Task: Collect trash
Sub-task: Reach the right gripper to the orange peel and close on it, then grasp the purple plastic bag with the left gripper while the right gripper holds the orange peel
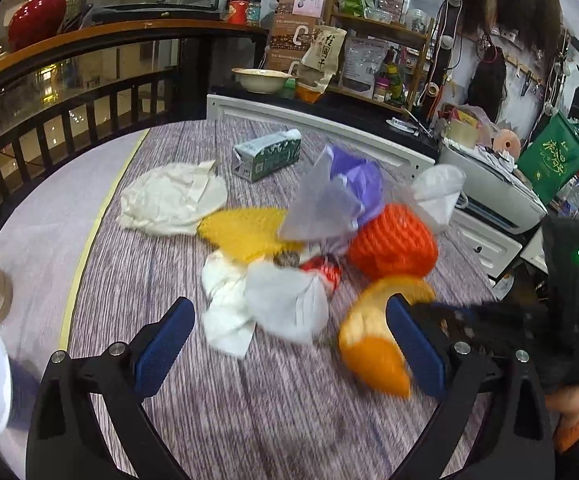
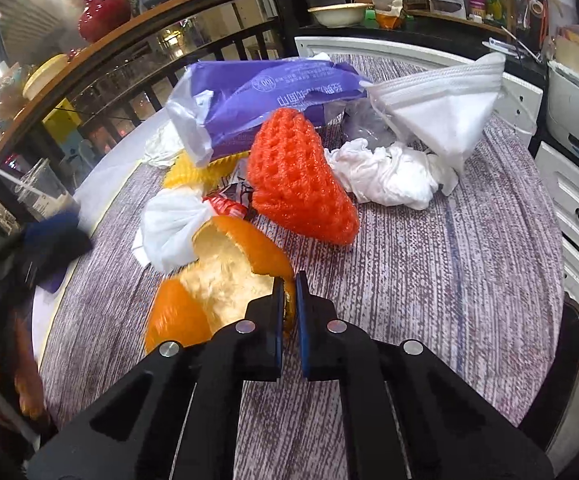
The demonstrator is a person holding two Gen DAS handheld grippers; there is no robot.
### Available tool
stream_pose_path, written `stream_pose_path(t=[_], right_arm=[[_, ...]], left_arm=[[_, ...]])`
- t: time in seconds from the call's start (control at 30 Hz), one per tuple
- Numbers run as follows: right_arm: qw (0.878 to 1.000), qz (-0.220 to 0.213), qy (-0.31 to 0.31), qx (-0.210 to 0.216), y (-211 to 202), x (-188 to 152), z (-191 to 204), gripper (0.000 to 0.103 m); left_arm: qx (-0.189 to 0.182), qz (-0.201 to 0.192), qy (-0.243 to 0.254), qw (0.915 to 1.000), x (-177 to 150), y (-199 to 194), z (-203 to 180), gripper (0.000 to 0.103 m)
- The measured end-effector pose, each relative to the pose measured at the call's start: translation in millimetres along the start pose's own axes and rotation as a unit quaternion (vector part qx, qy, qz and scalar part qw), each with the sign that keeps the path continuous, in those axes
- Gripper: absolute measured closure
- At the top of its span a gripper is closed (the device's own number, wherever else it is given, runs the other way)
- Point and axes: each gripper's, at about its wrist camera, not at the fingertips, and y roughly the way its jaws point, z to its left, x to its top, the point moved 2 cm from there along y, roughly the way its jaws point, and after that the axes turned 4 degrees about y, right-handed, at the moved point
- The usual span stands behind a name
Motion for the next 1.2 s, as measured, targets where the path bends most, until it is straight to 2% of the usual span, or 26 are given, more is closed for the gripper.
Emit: stream_pose_path(t=[0.17,0.33,0.4,0.43,0.5,0.57,0.67,0.77,1.0,1.2], right_arm=[[1.0,-0.009,-0.014,-0.004,-17,-11,-1,0.096],[1.0,-0.02,-0.016,-0.006,-33,-19,-6,0.096],[1.0,-0.022,-0.01,-0.004,-39,-23,-11,0.096],[1.0,-0.023,-0.008,-0.004,-41,-24,-14,0.096],[1.0,-0.026,-0.007,-0.005,-45,-26,-18,0.096],[1.0,-0.03,-0.006,-0.005,-47,-27,-19,0.096],[0.999,-0.033,-0.003,0.0,-48,-33,-20,0.096],[0.999,-0.037,-0.005,0.002,-50,-33,-19,0.096],[0.998,-0.054,-0.015,-0.003,-59,-36,-12,0.096],[0.997,-0.067,-0.023,-0.011,-69,-36,-11,0.096]], left_arm=[[-0.029,0.004,-0.003,0.9996,37,26,-7,0.011],[-0.051,-0.001,0.015,0.9986,70,54,-16,0.011],[-0.051,0.014,0.016,0.9984,76,68,-16,0.028],[-0.053,0.022,0.012,0.9983,78,75,-15,0.033],[-0.064,0.034,0.006,0.9974,77,83,-15,0.054],[-0.065,0.037,0.005,0.9972,75,88,-15,0.062],[-0.061,0.022,0.004,0.9979,71,81,-16,0.079],[-0.051,0.004,0.003,0.9987,68,67,-15,0.087],[-0.027,-0.054,0.03,0.9977,68,24,-21,0.09],[-0.006,-0.1,0.053,0.9936,71,0,-30,0.09]])
